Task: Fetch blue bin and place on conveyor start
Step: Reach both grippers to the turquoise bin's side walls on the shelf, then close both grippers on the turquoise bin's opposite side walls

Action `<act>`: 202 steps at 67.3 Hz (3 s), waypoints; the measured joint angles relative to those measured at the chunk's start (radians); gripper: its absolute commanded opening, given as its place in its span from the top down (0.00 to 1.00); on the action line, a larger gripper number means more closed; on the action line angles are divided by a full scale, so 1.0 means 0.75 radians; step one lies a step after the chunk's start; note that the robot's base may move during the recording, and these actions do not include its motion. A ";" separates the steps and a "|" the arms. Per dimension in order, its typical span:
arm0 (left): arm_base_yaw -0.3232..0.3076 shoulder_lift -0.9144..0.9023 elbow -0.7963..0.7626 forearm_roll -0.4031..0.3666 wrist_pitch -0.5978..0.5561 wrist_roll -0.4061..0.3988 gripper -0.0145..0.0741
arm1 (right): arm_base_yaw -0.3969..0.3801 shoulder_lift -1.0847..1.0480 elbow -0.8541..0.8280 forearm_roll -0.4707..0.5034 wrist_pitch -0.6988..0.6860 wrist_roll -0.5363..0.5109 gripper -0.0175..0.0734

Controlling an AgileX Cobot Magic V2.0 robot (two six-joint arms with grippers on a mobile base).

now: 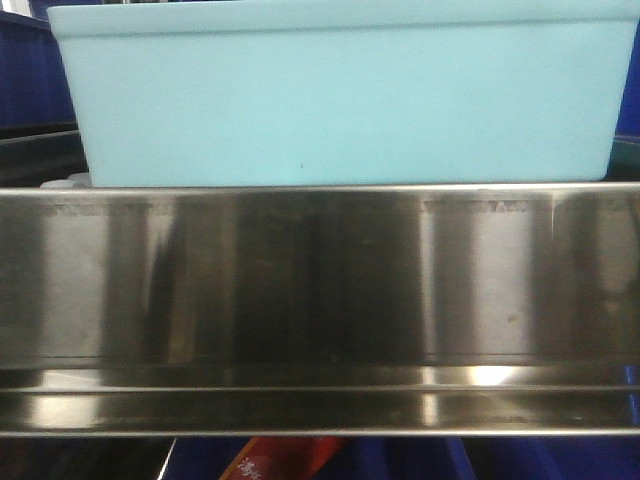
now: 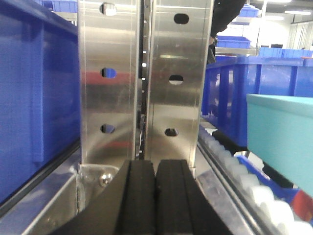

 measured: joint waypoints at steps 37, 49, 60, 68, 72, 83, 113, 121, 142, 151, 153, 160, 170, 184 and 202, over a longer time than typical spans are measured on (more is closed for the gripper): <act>0.000 0.156 -0.714 0.032 0.520 0.011 0.39 | 0.000 0.191 -0.872 0.013 0.553 0.000 0.50; 0.000 0.312 -0.907 0.032 0.608 0.011 0.32 | 0.000 0.339 -0.953 0.010 0.572 0.000 0.18; -0.121 0.450 -1.058 -0.043 0.771 0.118 0.32 | 0.002 0.445 -0.980 0.004 0.576 0.000 0.19; -0.292 0.558 -1.157 -0.128 0.895 0.254 0.32 | 0.028 0.520 -1.044 0.021 0.609 -0.026 0.19; -0.382 0.631 -1.199 -0.147 0.945 0.277 0.32 | 0.058 0.561 -1.077 0.037 0.637 -0.051 0.19; -0.589 0.852 -1.298 -0.159 0.996 0.296 0.32 | 0.210 0.704 -1.161 0.072 0.681 -0.077 0.19; -0.880 1.648 -1.829 -0.136 1.032 0.193 0.16 | 0.420 1.320 -1.636 0.070 1.062 -0.066 0.19; -0.827 1.808 -2.012 -0.019 1.144 -0.022 0.16 | 0.420 1.501 -1.833 0.008 1.239 0.037 0.19; -0.650 2.064 -2.248 0.161 1.494 -0.259 0.16 | 0.420 1.788 -2.006 -0.108 1.446 0.187 0.19; -0.589 2.129 -2.248 0.159 1.548 -0.263 0.16 | 0.416 1.898 -2.006 -0.110 1.451 0.204 0.19; -0.575 2.145 -2.248 0.159 1.554 -0.263 0.16 | 0.416 1.921 -2.006 -0.110 1.451 0.207 0.19; -0.547 2.192 -2.249 0.159 1.556 -0.263 0.16 | 0.413 2.002 -2.006 -0.110 1.444 0.230 0.19; -0.528 2.258 -2.249 0.156 1.557 -0.263 0.16 | 0.413 2.089 -2.006 -0.110 1.412 0.266 0.19; -0.528 2.343 -2.251 0.108 1.573 -0.266 0.16 | 0.413 2.184 -2.006 -0.110 1.398 0.278 0.19; -0.528 2.370 -2.251 0.067 1.579 -0.266 0.59 | 0.413 2.255 -2.006 -0.114 1.419 0.281 0.63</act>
